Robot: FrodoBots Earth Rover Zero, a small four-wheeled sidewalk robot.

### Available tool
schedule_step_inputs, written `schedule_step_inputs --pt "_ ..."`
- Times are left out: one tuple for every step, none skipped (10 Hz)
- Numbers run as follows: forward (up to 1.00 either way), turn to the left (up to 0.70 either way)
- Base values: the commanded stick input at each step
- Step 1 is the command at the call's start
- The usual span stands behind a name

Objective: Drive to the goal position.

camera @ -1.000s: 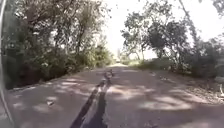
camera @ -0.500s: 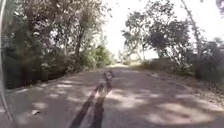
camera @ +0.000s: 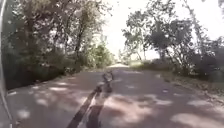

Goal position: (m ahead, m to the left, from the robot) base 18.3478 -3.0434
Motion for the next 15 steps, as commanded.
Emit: schedule_step_inputs --pt "0.7 0.0" --pt "0.7 0.0" --pt "0.7 0.0" --pt "0.7 0.0" --pt "0.7 0.0" --pt "0.7 0.0" --pt "0.7 0.0" --pt "0.7 0.0" --pt "0.7 0.0" --pt "0.7 0.0" --pt "0.7 0.0" --pt "0.7 0.0" --pt "0.7 0.0" --pt "0.7 0.0" --pt "0.7 0.0"
